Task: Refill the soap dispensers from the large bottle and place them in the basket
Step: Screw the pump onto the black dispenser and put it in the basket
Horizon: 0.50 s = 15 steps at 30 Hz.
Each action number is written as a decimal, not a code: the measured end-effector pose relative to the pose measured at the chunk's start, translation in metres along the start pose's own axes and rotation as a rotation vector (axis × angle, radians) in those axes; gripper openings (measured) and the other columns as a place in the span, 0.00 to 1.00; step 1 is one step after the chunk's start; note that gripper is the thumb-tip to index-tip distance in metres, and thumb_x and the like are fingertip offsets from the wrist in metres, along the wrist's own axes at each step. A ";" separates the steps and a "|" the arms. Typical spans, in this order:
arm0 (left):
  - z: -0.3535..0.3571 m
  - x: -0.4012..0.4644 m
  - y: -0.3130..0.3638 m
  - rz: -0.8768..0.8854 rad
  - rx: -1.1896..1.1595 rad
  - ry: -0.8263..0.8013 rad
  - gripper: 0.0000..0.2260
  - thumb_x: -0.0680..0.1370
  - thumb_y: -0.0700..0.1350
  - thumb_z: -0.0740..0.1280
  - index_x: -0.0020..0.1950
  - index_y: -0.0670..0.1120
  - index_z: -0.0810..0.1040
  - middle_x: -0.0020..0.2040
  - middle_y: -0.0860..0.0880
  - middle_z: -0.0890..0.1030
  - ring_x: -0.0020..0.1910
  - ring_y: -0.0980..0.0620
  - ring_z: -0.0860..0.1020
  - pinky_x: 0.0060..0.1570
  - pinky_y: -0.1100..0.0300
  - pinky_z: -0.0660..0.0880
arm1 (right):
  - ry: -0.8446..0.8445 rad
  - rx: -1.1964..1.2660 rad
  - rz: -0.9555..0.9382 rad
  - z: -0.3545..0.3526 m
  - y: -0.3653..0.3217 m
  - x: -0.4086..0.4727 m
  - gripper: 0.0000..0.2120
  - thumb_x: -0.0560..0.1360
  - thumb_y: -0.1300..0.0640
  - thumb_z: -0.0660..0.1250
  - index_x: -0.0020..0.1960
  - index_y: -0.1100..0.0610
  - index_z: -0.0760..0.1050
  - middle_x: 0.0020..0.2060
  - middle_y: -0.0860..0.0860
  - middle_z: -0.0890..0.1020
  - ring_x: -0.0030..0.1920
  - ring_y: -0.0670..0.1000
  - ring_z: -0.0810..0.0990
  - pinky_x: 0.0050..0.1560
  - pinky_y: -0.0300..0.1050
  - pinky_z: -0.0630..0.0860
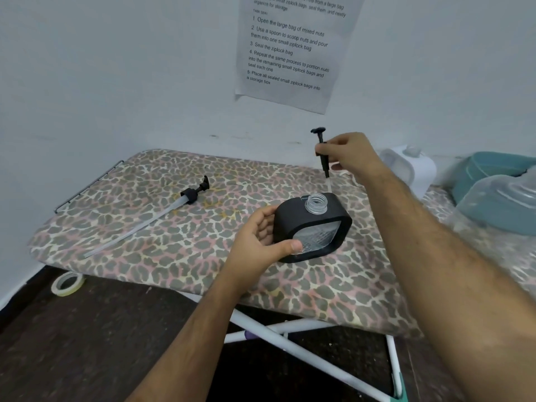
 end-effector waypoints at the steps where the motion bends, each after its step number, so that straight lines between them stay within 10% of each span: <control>1: 0.000 -0.001 0.001 -0.003 0.003 0.009 0.31 0.64 0.44 0.81 0.63 0.53 0.73 0.62 0.49 0.79 0.60 0.56 0.79 0.55 0.65 0.76 | 0.024 0.027 -0.049 -0.007 -0.012 -0.008 0.08 0.73 0.57 0.74 0.44 0.61 0.81 0.39 0.53 0.85 0.39 0.50 0.81 0.40 0.44 0.77; 15: 0.006 -0.007 0.011 -0.008 0.028 0.040 0.24 0.63 0.50 0.76 0.58 0.55 0.74 0.56 0.52 0.81 0.55 0.57 0.81 0.54 0.59 0.79 | 0.172 0.308 -0.387 -0.052 -0.104 -0.124 0.02 0.74 0.62 0.72 0.47 0.57 0.82 0.40 0.51 0.86 0.43 0.49 0.85 0.45 0.44 0.81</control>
Point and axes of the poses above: each hand's wrist, its own x-axis towards the middle knuckle, its own z-axis out of the palm, y = z × x, the point moved 4 cm from there along x, towards the middle knuckle
